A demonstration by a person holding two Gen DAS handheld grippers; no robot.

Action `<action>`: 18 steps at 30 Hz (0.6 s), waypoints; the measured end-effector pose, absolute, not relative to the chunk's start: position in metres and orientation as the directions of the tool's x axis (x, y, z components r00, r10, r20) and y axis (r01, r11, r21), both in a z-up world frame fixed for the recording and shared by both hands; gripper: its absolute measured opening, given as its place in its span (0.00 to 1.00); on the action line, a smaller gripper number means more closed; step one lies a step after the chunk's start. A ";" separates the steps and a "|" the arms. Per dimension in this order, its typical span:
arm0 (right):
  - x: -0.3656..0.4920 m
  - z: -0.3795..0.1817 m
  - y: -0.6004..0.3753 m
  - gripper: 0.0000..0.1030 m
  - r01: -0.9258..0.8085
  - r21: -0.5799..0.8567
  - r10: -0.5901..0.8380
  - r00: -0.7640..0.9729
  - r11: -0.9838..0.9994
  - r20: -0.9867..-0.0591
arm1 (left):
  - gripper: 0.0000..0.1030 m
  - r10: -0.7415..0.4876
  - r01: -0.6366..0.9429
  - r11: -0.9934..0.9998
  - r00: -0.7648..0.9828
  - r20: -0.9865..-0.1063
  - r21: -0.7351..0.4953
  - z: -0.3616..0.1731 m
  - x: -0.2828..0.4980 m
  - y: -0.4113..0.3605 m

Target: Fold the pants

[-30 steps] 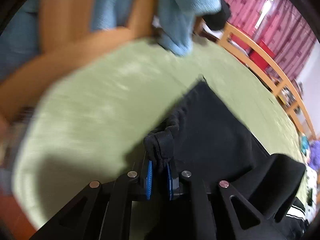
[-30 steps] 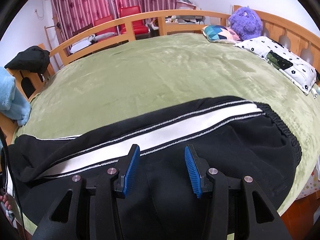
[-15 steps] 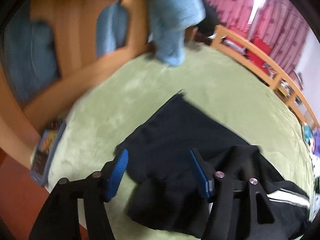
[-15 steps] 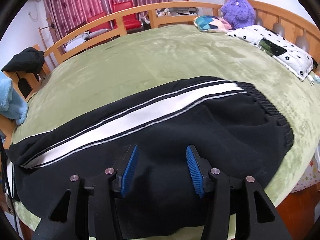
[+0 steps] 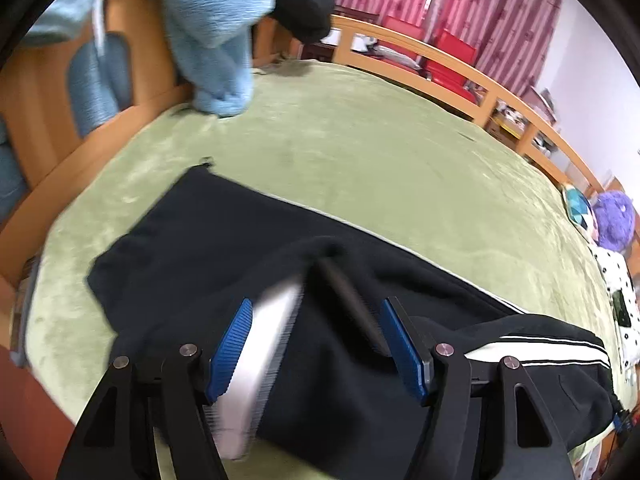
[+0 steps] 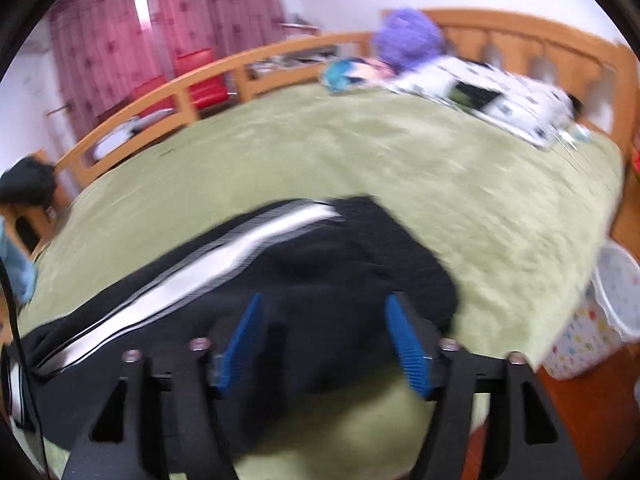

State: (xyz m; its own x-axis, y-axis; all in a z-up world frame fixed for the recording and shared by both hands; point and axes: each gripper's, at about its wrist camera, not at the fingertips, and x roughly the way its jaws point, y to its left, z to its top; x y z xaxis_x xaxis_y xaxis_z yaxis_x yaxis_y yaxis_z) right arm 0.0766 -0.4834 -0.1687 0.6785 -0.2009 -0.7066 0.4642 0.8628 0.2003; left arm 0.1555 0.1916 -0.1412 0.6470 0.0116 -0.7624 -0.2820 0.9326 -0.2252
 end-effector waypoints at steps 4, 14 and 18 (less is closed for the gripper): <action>0.075 -0.208 -0.522 0.74 0.505 0.433 -0.046 0.689 0.747 -0.723 | 0.63 -0.001 -0.248 0.947 0.633 -0.774 -0.203 -0.140 0.165 0.161; 0.130 -0.230 -0.531 0.93 0.538 0.494 -0.042 0.704 0.683 -0.708 | 0.63 0.102 -0.263 0.961 0.621 -0.777 -0.083 -0.129 0.157 0.148; 0.148 -0.210 -0.520 0.52 0.489 0.404 -0.105 0.727 0.773 -0.679 | 0.63 0.115 -0.313 0.945 0.598 -0.793 -0.100 -0.133 0.146 0.163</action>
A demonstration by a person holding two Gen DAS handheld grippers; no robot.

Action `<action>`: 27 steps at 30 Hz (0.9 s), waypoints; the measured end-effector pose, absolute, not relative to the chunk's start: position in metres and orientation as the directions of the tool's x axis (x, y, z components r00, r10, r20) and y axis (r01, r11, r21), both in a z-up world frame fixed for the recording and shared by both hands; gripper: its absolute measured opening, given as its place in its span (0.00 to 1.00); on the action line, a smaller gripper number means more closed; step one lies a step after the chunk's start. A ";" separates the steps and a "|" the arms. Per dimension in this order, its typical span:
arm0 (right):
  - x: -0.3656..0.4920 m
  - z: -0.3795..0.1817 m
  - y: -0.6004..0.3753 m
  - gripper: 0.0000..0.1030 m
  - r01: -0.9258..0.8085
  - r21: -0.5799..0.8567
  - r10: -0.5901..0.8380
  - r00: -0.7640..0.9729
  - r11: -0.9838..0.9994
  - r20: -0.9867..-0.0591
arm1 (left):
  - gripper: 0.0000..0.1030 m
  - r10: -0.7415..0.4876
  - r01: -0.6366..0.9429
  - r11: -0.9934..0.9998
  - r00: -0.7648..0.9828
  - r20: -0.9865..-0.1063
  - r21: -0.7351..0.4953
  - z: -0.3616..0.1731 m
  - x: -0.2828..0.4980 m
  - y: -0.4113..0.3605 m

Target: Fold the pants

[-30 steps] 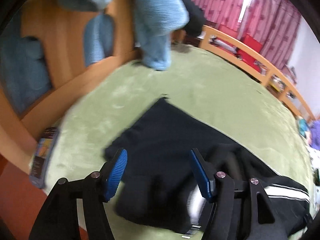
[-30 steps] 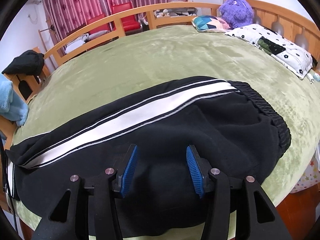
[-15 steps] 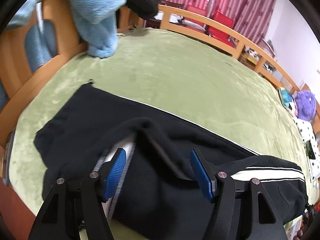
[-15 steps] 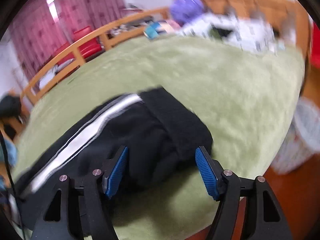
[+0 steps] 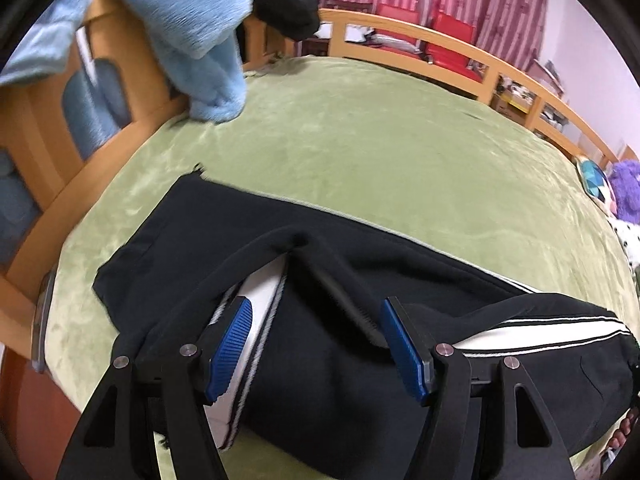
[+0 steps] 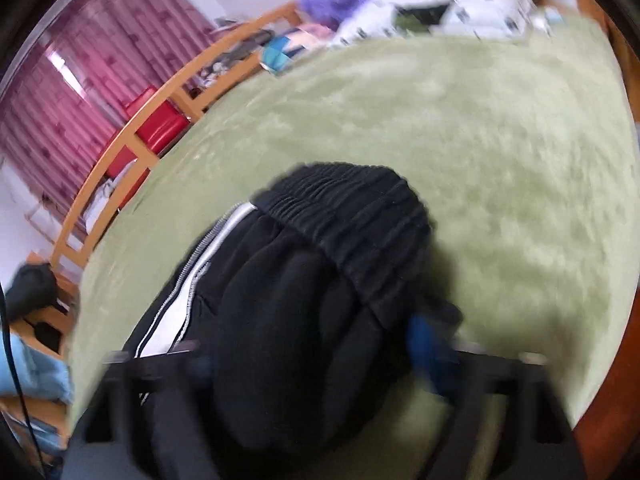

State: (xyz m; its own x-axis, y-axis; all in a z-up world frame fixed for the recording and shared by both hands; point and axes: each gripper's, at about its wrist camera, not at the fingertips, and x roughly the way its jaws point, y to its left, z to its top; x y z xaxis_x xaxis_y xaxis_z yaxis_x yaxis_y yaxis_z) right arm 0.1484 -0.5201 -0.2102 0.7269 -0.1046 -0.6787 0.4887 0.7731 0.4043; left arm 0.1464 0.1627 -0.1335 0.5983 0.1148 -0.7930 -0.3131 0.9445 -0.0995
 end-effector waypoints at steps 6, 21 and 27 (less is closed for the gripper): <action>0.155 -0.153 -0.504 0.39 0.372 0.222 -0.209 0.823 0.901 -0.529 | 0.63 0.145 -0.348 0.933 0.598 -0.788 -0.092 -0.130 0.128 0.190; 0.131 -0.197 -0.529 0.61 0.554 0.067 -0.329 0.583 0.830 -0.743 | 0.68 -0.121 -0.210 0.932 0.590 -0.798 -0.296 -0.176 0.081 0.216; 0.110 -0.166 -0.497 0.61 0.520 0.127 -0.290 0.645 0.845 -0.707 | 0.23 -0.059 -0.286 0.913 0.612 -0.789 -0.290 -0.195 0.091 0.221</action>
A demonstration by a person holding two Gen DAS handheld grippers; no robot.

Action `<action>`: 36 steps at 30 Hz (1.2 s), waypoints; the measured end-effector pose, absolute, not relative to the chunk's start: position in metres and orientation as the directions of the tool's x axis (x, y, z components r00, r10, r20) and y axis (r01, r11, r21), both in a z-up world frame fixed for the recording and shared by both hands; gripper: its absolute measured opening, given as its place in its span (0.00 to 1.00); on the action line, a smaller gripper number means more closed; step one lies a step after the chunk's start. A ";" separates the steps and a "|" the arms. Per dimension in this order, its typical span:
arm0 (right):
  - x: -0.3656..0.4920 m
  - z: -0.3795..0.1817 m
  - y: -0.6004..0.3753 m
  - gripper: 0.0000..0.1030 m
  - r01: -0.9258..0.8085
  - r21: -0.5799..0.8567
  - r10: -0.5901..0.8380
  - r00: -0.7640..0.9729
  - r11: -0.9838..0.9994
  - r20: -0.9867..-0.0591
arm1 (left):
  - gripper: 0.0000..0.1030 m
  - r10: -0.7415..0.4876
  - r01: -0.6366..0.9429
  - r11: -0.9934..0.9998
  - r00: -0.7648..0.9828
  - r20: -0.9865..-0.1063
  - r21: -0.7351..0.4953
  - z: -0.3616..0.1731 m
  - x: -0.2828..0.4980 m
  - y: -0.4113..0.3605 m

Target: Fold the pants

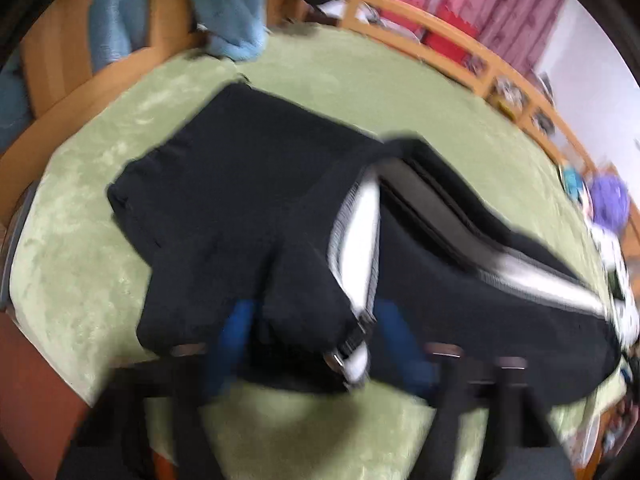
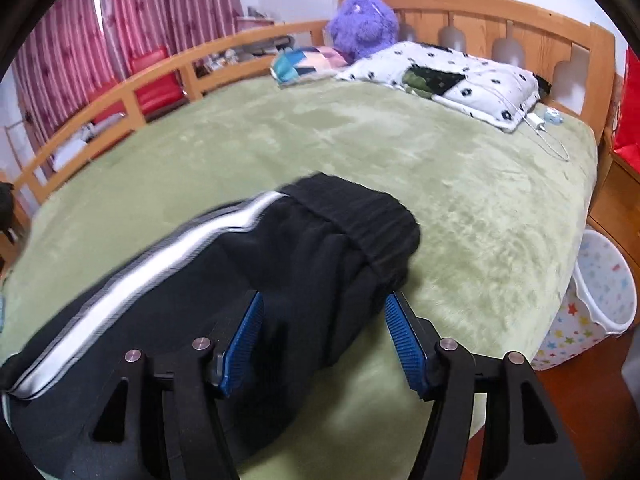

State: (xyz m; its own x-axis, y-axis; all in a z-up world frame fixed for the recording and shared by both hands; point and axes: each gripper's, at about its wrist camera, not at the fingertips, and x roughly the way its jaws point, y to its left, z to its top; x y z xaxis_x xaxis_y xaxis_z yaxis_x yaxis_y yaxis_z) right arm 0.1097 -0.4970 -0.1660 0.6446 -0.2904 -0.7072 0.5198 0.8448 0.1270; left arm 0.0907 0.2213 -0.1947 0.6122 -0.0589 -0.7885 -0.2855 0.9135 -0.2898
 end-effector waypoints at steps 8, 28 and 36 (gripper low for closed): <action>0.119 -0.148 -0.449 0.61 0.459 0.148 -0.249 0.694 0.876 -0.676 | 0.16 0.056 -0.266 0.936 0.757 -0.650 -0.230 -0.129 0.138 0.271; 0.171 -0.152 -0.345 0.61 0.238 0.030 -0.146 0.685 0.971 -0.714 | 0.74 0.139 -0.381 0.904 0.693 -0.707 -0.196 -0.129 0.166 0.328; 0.166 -0.162 -0.322 0.61 0.194 0.087 -0.071 0.681 0.977 -0.729 | 0.84 0.112 -0.329 0.910 0.780 -0.616 -0.252 -0.094 0.116 0.322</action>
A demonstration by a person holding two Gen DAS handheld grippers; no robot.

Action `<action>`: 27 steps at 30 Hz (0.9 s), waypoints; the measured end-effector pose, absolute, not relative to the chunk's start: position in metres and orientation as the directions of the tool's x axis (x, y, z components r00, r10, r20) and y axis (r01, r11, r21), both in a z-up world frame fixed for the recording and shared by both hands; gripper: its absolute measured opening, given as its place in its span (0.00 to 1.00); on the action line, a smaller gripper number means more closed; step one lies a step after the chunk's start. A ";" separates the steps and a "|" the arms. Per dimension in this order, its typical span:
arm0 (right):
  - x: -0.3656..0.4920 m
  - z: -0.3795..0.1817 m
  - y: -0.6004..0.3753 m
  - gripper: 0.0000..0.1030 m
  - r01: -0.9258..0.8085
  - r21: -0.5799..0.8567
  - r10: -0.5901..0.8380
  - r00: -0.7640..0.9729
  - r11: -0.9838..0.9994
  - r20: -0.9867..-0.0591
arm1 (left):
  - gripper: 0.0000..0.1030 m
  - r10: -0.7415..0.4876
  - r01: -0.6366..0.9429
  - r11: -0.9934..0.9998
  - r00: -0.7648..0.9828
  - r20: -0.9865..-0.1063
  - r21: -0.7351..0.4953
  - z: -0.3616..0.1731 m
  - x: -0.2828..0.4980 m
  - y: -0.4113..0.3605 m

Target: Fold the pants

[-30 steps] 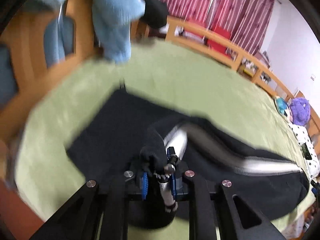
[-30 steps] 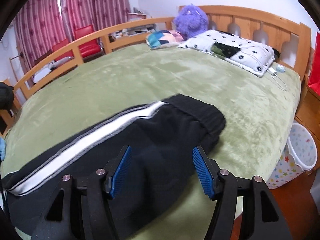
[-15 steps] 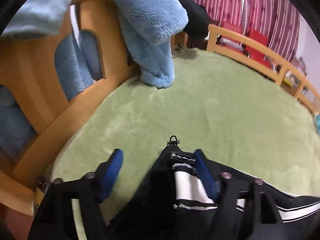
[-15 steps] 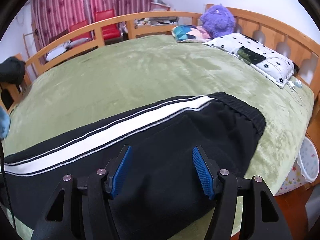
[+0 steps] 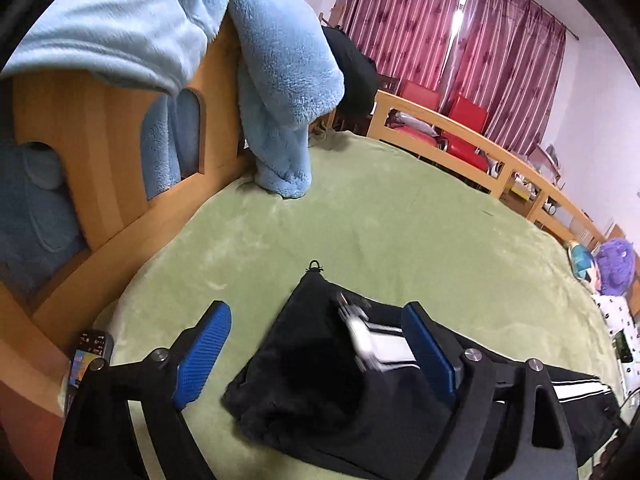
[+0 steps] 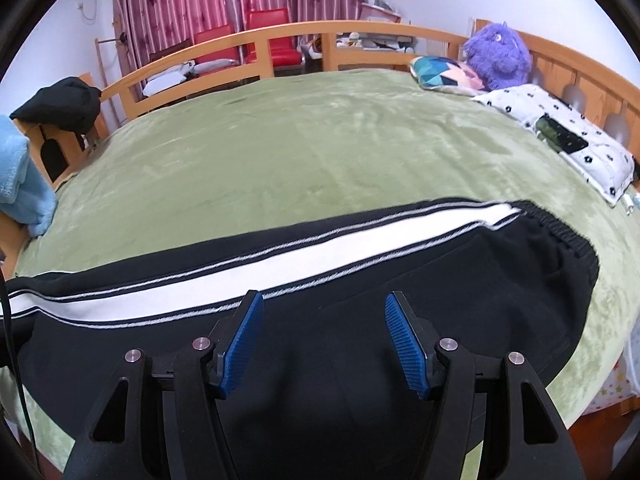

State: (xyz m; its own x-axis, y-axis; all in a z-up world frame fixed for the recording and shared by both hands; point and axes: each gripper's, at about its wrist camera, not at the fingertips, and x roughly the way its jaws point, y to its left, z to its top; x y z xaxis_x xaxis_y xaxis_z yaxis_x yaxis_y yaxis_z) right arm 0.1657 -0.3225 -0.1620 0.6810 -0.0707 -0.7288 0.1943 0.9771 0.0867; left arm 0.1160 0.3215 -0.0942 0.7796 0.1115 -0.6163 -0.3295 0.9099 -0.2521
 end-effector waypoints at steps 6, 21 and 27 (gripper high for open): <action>0.154 -0.161 -0.318 0.61 0.190 0.112 -0.051 0.686 0.975 -0.726 | 0.84 0.006 -0.257 0.924 0.750 -0.661 -0.283 -0.119 0.103 0.295; 0.147 -0.169 -0.314 0.61 0.200 0.041 -0.099 0.641 0.979 -0.761 | 0.79 -0.072 -0.437 0.751 0.691 -0.720 -0.495 -0.238 0.100 0.333; 0.156 -0.174 -0.307 0.61 0.205 0.030 -0.106 0.619 0.978 -0.778 | 0.53 -0.030 -0.500 0.669 0.721 -0.693 -0.550 -0.246 0.108 0.364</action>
